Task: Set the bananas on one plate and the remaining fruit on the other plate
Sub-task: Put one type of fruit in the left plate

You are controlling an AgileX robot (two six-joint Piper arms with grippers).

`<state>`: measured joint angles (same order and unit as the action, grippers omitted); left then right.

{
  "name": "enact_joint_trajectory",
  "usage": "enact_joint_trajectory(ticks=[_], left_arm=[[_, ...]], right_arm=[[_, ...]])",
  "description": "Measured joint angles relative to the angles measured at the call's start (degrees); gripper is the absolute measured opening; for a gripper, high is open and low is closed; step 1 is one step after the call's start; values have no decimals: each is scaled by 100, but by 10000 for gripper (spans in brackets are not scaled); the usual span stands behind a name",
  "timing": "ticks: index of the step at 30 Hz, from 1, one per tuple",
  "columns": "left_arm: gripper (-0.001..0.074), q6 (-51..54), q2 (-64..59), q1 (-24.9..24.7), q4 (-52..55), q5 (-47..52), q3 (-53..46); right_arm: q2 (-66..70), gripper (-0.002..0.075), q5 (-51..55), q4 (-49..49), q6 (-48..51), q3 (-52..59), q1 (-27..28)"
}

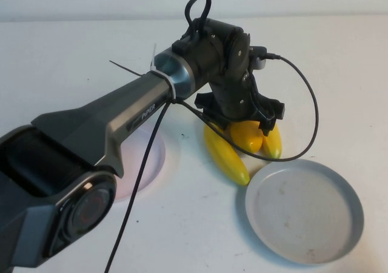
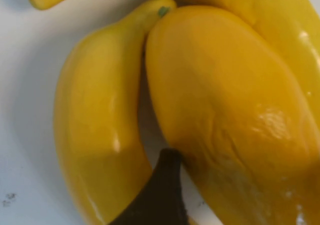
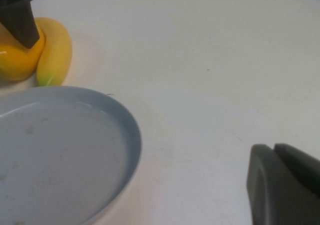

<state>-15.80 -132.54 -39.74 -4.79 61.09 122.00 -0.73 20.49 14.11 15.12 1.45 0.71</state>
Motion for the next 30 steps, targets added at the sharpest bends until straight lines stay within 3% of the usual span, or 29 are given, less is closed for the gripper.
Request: enact_joint_trajectory(ticks=[10, 22, 30], left_arm=[[650, 61, -76, 12, 0, -88, 0], [477, 201, -281, 34, 0, -34, 125], [477, 403, -56, 47, 51, 379, 593]], right_arm=[[0, -17, 0, 0, 0, 0, 0], [0, -17, 0, 0, 0, 0, 0], [0, -17, 0, 0, 0, 0, 0]])
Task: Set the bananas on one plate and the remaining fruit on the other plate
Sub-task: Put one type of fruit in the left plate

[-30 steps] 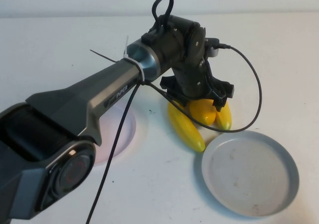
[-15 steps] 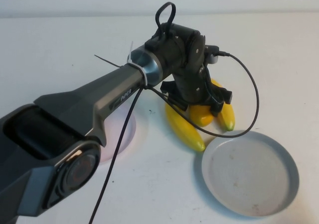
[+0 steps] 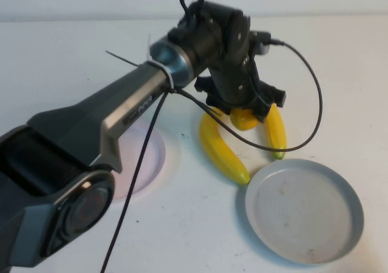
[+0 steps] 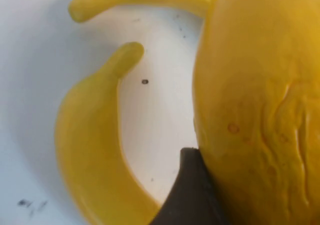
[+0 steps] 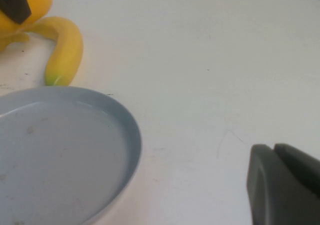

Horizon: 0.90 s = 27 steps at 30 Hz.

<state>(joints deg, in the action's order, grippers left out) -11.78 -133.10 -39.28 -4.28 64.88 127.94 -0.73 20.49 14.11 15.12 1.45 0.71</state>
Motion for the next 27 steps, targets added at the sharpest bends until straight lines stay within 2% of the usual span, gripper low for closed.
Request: enact_joint_trajectory(ticks=[5, 10, 23, 27], left_arm=[[477, 34, 519, 13, 324, 512, 44], [477, 34, 1020, 281, 688, 581, -247], [477, -179, 1978, 1182, 1083, 600, -2987], [477, -218, 1978, 1327, 1239, 180, -3582]], right_arm=[[0, -17, 0, 0, 0, 0, 0], [0, -17, 0, 0, 0, 0, 0], [0, -17, 0, 0, 0, 0, 0], [0, -17, 0, 0, 0, 0, 0]])
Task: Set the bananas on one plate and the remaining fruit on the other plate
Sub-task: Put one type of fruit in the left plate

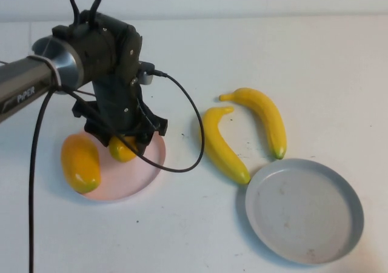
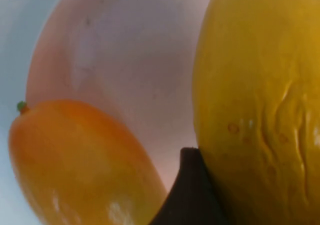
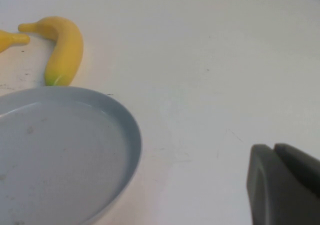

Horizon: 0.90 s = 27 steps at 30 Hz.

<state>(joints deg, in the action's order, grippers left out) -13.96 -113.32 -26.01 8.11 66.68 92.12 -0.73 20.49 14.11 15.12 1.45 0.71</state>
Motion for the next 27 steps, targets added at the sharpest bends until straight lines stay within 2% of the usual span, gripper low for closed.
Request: enact_joint_trajectory(ticks=[5, 9, 11, 15, 17, 20, 22, 25, 27], left_arm=[[501, 201, 0, 13, -211, -344, -186], [617, 238, 0, 13, -252, -367, -199], [645, 238, 0, 13, -261, -404, -199], [661, 238, 71, 13, -248, -486, -212], [646, 238, 303, 2, -157, -567, -315], [549, 209, 957, -110, 93, -730, -646], [432, 127, 1450, -239, 294, -888, -921], [182, 29, 2525, -512, 452, -1258, -1651], [77, -4, 3116, -571, 450, -1539, -2118]], right_arm=[[0, -17, 0, 0, 0, 0, 0], [0, -17, 0, 0, 0, 0, 0], [0, -17, 0, 0, 0, 0, 0], [0, -17, 0, 0, 0, 0, 0], [0, -17, 0, 0, 0, 0, 0], [0, -17, 0, 0, 0, 0, 0], [0, -17, 0, 0, 0, 0, 0], [0, -17, 0, 0, 0, 0, 0], [0, -17, 0, 0, 0, 0, 0]])
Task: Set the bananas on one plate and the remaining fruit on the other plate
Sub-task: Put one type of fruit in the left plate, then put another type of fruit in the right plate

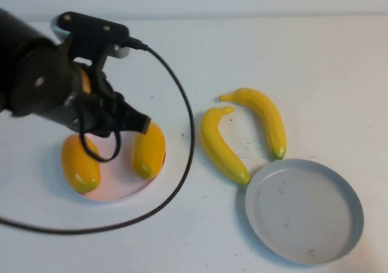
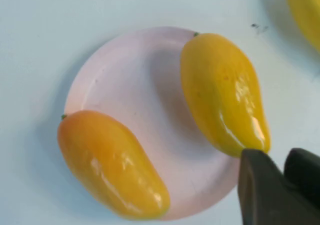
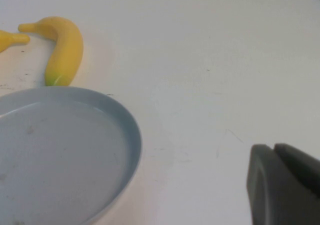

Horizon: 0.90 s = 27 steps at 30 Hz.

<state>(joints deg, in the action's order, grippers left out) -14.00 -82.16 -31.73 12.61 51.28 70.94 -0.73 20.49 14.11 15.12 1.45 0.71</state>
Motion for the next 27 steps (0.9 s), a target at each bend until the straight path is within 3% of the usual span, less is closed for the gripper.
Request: enact_joint_trajectory(ticks=[4, 15, 27], left_arm=[[15, -89, 1342, 0, 11, -427, -1065], [-2, -267, 5033, -8, 34, -1682, -3578], [-2, 45, 6731, -8, 56, -1693, -4145]], right_arm=[[0, -17, 0, 0, 0, 0, 0], [0, -17, 0, 0, 0, 0, 0], [0, -17, 0, 0, 0, 0, 0]])
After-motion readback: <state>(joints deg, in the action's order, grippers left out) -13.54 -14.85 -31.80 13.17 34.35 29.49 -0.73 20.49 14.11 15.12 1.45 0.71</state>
